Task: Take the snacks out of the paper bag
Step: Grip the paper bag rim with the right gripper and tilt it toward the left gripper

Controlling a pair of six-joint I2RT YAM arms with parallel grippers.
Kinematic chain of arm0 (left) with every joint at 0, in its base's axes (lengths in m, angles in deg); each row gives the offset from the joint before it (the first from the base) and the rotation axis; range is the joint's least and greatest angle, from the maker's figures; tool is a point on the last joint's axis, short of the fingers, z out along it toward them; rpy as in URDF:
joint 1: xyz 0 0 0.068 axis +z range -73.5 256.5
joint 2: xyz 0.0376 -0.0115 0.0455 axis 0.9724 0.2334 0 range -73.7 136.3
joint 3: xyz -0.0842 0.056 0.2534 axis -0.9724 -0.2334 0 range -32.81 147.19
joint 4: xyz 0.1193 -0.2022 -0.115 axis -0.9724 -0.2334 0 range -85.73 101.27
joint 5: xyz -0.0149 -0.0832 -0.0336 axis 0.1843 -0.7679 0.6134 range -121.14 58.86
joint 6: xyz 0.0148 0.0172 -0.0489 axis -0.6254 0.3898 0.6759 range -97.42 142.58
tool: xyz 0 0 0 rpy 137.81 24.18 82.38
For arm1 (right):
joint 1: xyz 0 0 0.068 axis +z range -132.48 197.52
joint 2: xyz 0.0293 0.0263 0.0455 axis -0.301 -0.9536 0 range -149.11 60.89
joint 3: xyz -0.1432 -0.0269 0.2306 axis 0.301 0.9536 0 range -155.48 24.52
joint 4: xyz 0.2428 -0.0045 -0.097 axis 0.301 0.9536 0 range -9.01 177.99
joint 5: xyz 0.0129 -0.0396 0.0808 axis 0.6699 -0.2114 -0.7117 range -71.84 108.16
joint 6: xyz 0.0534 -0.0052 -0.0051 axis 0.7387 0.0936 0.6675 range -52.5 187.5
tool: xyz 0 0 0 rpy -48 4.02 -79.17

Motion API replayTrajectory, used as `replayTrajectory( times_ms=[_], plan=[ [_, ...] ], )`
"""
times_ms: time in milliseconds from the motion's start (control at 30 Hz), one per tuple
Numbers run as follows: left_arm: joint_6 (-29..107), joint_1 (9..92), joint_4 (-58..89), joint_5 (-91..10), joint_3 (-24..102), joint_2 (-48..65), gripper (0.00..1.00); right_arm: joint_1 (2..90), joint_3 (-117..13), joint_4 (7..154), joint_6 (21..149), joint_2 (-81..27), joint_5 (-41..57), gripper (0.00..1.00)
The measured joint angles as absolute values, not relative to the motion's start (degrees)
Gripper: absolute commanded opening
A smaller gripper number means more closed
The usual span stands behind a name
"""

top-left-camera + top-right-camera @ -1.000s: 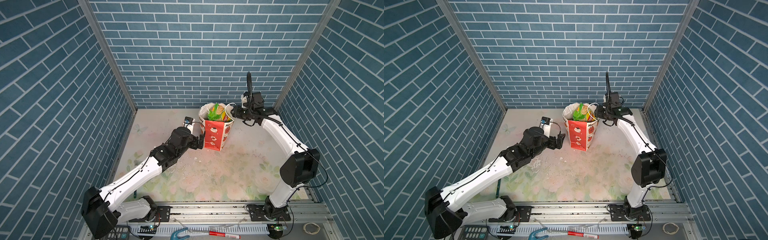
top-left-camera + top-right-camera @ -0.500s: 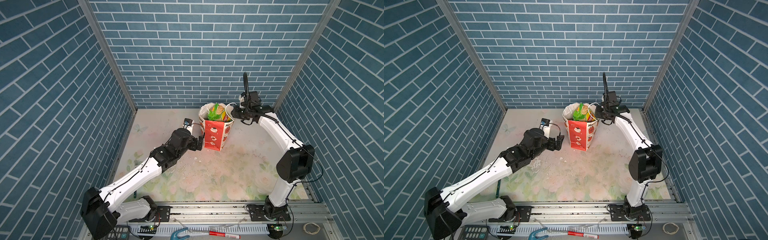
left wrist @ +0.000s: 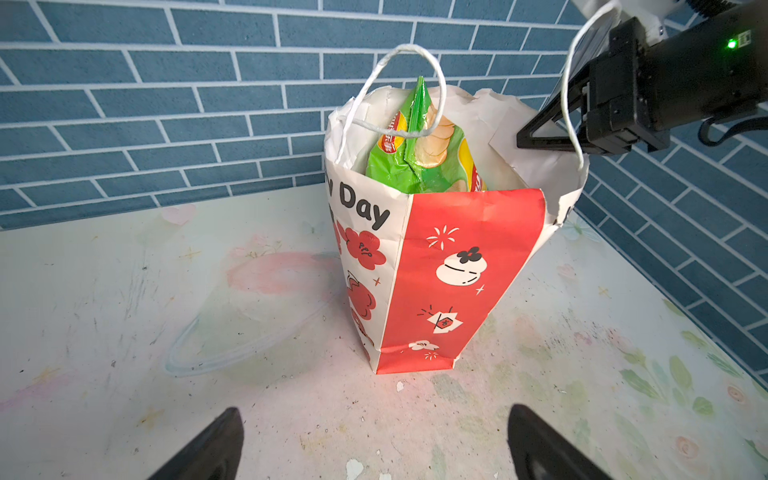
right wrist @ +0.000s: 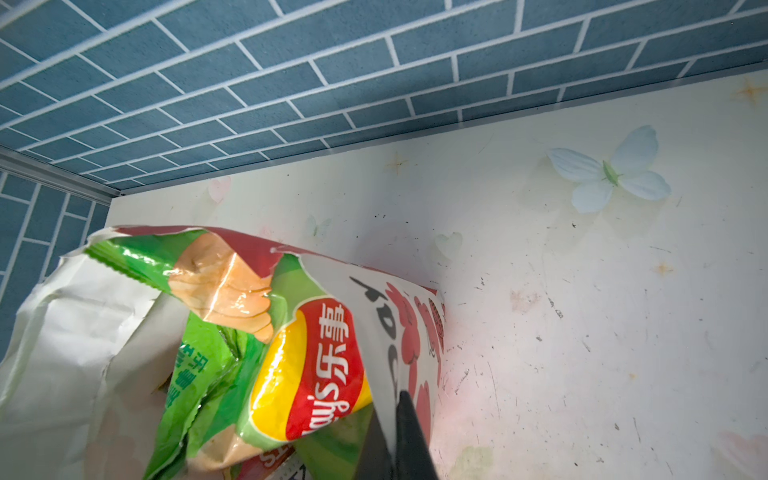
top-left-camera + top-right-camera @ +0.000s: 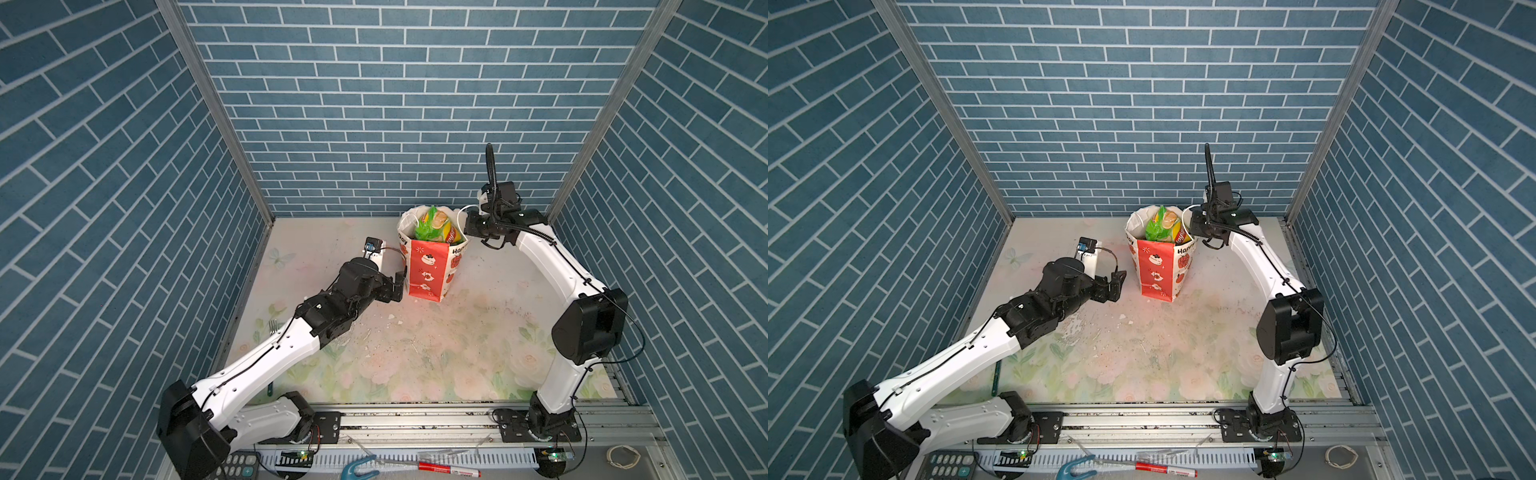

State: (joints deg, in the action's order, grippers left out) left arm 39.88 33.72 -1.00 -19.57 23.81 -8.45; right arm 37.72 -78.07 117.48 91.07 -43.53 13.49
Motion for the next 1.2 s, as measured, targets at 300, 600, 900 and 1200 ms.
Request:
replayTrajectory(
  times_ms=[300,600,900,1200],
  plan=[
    [39.92,33.72,-1.05,-20.05,23.81,-8.49,1.0,38.1,-80.08,120.89,87.03,-43.45,17.88,0.0],
    [39.92,33.72,-0.22,-20.53,22.65,-9.59,0.99,37.55,-81.32,126.1,82.99,-41.57,25.1,0.0],
    [39.99,33.72,0.46,-21.82,22.65,-8.97,1.0,35.82,-81.17,129.07,78.99,-36.12,32.07,0.0],
    [40.58,33.72,0.83,-22.87,22.65,-8.82,1.0,34.86,-81.19,129.07,72.95,-34.99,33.34,0.0]
  ],
)
